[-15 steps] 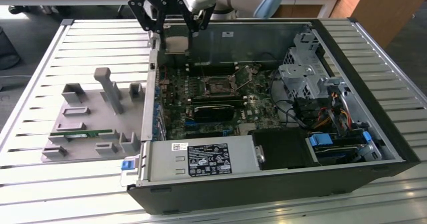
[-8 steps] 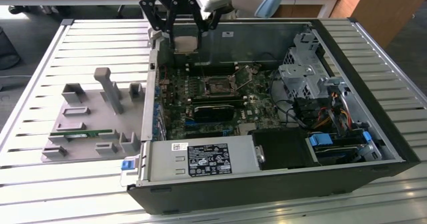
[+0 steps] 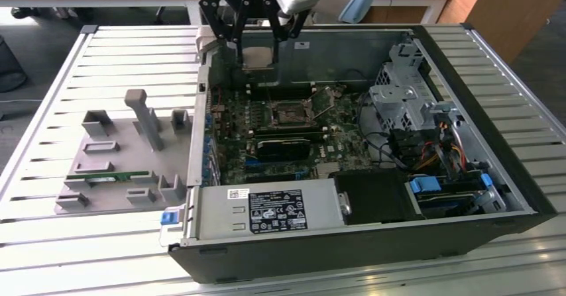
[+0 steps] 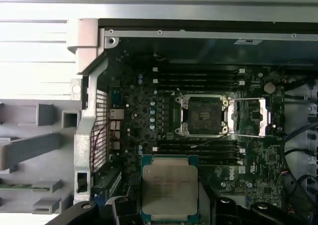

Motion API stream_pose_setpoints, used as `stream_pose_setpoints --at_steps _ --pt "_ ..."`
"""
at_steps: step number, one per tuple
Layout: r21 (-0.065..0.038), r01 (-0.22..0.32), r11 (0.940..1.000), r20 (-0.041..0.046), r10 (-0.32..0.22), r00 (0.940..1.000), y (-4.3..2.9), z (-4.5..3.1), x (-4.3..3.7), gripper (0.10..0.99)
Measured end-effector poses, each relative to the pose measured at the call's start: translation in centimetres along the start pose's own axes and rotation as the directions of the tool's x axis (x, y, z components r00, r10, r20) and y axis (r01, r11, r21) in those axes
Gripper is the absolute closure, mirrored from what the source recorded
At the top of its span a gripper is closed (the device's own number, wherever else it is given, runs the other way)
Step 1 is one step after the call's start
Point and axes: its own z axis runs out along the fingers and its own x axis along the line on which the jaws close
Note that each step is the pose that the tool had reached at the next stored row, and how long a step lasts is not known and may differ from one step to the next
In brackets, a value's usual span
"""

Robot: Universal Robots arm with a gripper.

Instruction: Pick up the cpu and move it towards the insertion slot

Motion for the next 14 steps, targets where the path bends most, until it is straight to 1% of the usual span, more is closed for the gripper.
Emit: stream_pose_setpoints --at_steps 3,14 --pt "0.0 0.0 1.0 0.0 0.0 1.0 0.2 0.01 -0.38 0.545" --pt "0.0 0.0 1.0 0.0 0.0 1.0 1.24 0.06 -1.34 0.545"
